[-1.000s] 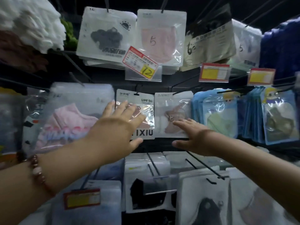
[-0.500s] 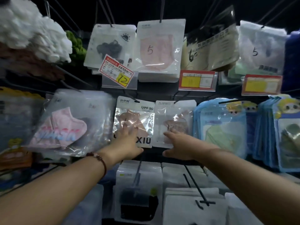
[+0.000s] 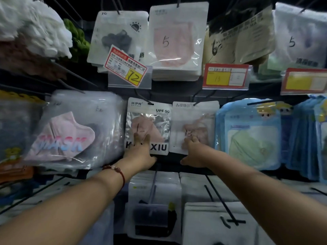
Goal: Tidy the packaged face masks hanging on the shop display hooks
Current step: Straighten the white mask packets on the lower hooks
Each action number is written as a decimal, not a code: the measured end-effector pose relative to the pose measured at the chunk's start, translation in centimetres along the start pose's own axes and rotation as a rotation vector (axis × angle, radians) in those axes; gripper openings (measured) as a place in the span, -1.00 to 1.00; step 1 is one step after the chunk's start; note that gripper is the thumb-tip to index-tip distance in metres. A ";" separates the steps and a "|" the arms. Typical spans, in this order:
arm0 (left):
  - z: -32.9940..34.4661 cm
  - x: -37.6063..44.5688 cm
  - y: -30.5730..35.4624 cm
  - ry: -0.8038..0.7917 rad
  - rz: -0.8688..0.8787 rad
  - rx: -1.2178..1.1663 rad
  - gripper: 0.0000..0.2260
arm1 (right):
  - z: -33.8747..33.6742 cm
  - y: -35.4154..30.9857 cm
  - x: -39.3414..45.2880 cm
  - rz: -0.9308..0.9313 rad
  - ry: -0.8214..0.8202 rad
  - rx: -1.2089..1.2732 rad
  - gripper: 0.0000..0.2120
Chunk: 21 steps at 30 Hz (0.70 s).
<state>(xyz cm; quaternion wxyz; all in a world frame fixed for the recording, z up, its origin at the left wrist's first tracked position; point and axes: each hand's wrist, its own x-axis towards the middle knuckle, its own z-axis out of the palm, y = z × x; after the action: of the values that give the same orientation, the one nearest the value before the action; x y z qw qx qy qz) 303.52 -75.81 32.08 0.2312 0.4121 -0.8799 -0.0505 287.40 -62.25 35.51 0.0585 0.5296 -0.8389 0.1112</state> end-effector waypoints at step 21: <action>-3.6 -8.8 7.4 0.152 0.449 0.217 -0.29 | -4.6 3.1 -13.7 -0.020 0.194 -0.387 -0.25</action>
<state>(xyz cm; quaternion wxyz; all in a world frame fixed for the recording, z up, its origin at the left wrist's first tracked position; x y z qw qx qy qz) 304.78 -63.99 34.17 0.2565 0.2316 -0.9296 0.1280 290.44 -47.79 36.60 0.2406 0.5037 -0.8297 -0.0023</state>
